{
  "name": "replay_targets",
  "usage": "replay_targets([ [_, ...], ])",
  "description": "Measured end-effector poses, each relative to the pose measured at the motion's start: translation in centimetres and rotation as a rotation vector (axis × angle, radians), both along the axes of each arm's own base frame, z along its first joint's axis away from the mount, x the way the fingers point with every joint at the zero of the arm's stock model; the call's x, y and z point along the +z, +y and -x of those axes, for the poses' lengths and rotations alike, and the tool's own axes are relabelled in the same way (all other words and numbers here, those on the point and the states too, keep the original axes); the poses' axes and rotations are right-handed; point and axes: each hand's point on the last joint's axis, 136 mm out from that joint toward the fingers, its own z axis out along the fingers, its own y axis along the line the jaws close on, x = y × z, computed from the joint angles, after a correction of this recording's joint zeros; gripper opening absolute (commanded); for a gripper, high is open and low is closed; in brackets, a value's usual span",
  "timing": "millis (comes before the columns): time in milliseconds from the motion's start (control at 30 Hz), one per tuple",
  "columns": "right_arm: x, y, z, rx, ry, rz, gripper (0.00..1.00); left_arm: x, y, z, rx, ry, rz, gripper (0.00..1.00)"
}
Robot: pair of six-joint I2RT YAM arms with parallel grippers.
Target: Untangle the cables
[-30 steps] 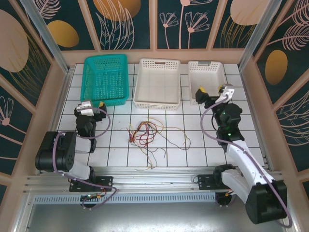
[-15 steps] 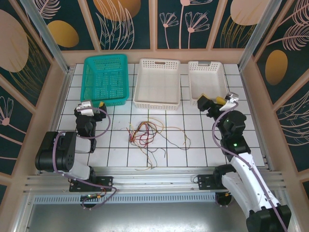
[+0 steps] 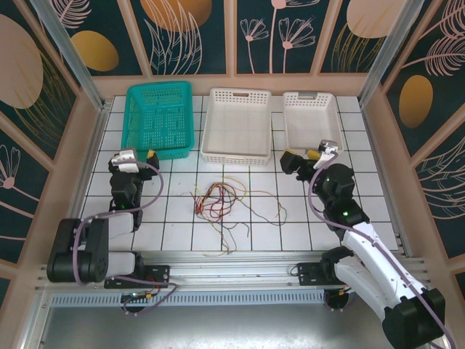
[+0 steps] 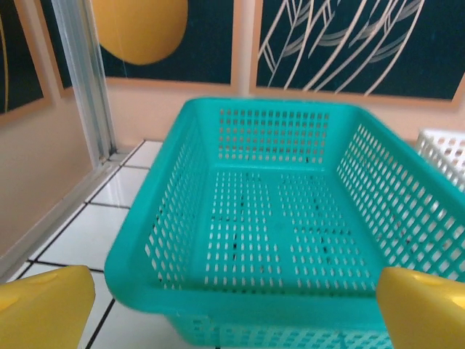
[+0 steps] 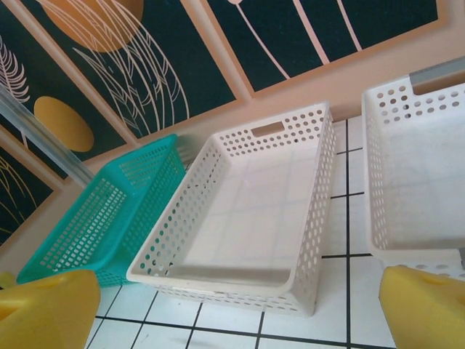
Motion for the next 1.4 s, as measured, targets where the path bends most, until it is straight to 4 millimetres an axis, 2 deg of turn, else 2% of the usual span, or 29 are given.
replay_targets([
  [133, -1.6, 0.7, -0.4, 0.020, 0.049, 0.018, 0.99, 2.4, 0.1, 0.9, 0.006, -0.054, 0.035, 0.99],
  [300, -4.2, 2.6, -1.0, 0.069, 0.148, 0.062, 0.99, 4.3, -0.2, 1.7, -0.011, -0.062, 0.104, 0.99],
  [400, -5.2, 4.5, -0.8, 0.122, 0.187, 0.099, 0.99, 6.0, 0.0, 1.4, 0.011, -0.032, 0.198, 0.99],
  [467, -6.0, 6.0, -0.3, 0.167, 0.206, 0.118, 0.99, 8.0, 0.1, 0.7, 0.024, -0.007, 0.264, 0.99],
  [533, -6.9, 7.4, 0.3, 0.207, 0.223, 0.142, 0.99, 9.8, -0.2, 0.3, 0.007, 0.001, 0.318, 0.99],
  [600, -8.0, 8.9, 1.1, 0.253, 0.244, 0.174, 0.99, 10.7, -0.7, 0.1, -0.011, 0.013, 0.384, 0.99],
  [667, -9.6, 10.5, 2.0, 0.303, 0.274, 0.210, 0.99, 9.9, -1.0, 0.2, -0.011, 0.058, 0.474, 0.99],
  [833, -13.2, 13.3, 3.7, 0.390, 0.337, 0.313, 0.96, 6.2, -2.2, 1.2, -0.019, 0.198, 0.650, 0.99],
  [933, -14.8, 14.7, 4.1, 0.426, 0.362, 0.361, 0.93, 5.5, -3.2, 2.3, -0.058, 0.232, 0.718, 0.99],
  [1033, -16.4, 15.8, 3.7, 0.446, 0.383, 0.399, 0.87, 5.2, -4.4, 2.7, -0.114, 0.268, 0.758, 0.99],
  [1100, -17.3, 16.4, 3.1, 0.450, 0.397, 0.423, 0.83, 4.2, -4.9, 3.1, -0.131, 0.301, 0.778, 0.99],
  [1167, -17.9, 17.1, 2.5, 0.453, 0.405, 0.442, 0.80, 2.6, -5.3, 3.6, -0.141, 0.342, 0.793, 0.99],
  [1333, -19.1, 19.0, 1.6, 0.475, 0.399, 0.482, 0.79, -2.7, -6.9, 5.8, -0.152, 0.487, 0.827, 0.98],
  [1400, -19.4, 19.3, 1.5, 0.481, 0.397, 0.487, 0.79, -4.1, -7.9, 6.6, -0.172, 0.534, 0.828, 0.99],
])
